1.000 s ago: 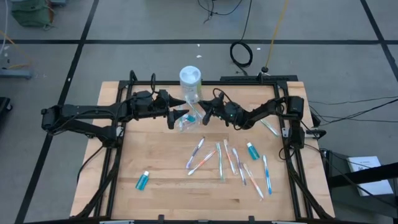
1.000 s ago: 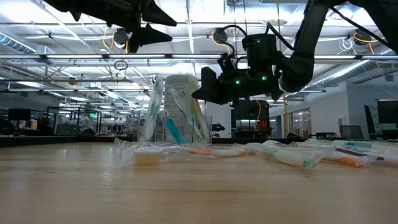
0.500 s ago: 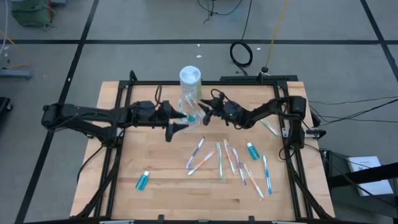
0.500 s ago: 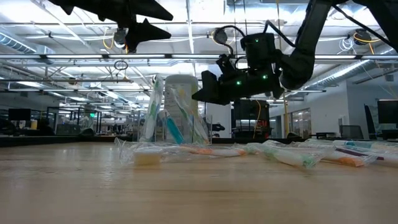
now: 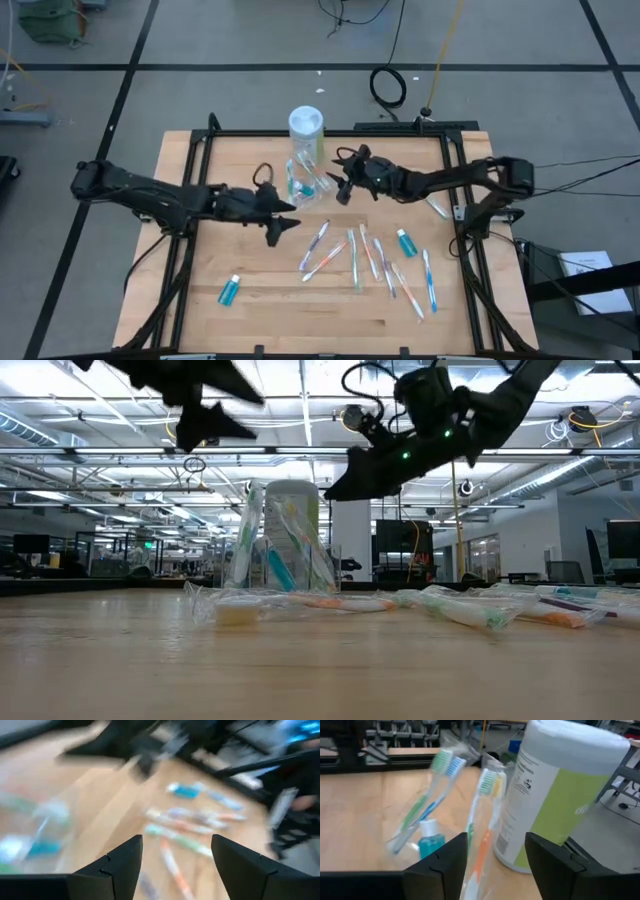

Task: Pick & Place toothbrushing station
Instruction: Put the violet toothbrush into the transparent organizer

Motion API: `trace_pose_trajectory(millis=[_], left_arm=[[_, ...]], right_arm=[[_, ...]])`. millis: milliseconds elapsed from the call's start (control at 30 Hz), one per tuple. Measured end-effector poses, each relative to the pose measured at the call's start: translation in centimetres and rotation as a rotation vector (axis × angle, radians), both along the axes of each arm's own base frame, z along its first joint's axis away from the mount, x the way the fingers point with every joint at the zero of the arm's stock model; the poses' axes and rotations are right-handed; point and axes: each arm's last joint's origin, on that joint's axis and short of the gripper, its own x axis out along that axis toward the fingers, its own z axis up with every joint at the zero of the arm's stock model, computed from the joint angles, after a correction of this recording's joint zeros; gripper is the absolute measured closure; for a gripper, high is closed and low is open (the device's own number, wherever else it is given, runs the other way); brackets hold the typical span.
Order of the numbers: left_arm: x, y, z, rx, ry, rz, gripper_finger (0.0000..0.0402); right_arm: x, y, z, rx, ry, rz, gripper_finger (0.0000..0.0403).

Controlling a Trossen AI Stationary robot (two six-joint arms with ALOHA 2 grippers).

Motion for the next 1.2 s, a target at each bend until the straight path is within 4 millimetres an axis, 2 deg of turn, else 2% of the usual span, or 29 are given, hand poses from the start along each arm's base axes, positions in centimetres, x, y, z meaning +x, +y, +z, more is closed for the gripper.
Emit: trace_pose_trajectory(millis=[67,133,333,467,633,767,967,1100,1200], left_arm=[[0.7,-0.4,-1.4,-0.044,0.06,0.016,0.0158],[1.5,-1.2,-3.0,-0.008,0.136,-0.077,0.0158],[3.7,-4.1,-6.9,0.37,0.33,-0.392,0.0185],[5.5,-5.2,-7.2,0.599,0.42,-0.587,0.0215],[7.4,-5.9,-7.4,0.842,0.515,-0.734,0.0249],[8.4,-6.2,-8.6,1.029,0.578,-0.918,0.0263],[8.9,-6.7,-11.1,1.299,0.67,-1.165,0.0258],[8.9,-7.2,-11.8,1.477,0.691,-1.314,0.0248],[8.9,-7.4,-12.0,1.521,0.677,-1.379,0.0244]], right_arm=[[-0.4,0.4,0.6,0.003,0.024,0.01,0.0209],[-0.8,0.8,1.0,0.004,0.041,0.021,0.021],[-1.3,1.5,1.5,-0.045,0.07,0.054,0.0215],[-1.5,1.7,1.0,-0.046,0.095,0.062,0.0213],[-1.8,1.7,0.3,-0.041,0.116,0.061,0.0212],[-2.0,1.8,0.0,-0.012,0.111,0.051,0.0216],[-2.5,1.9,-0.9,0.008,0.134,0.046,0.0217],[-2.8,1.9,-1.5,0.032,0.143,0.038,0.0218],[-3.1,2.0,-1.9,0.068,0.144,0.025,0.0219]])
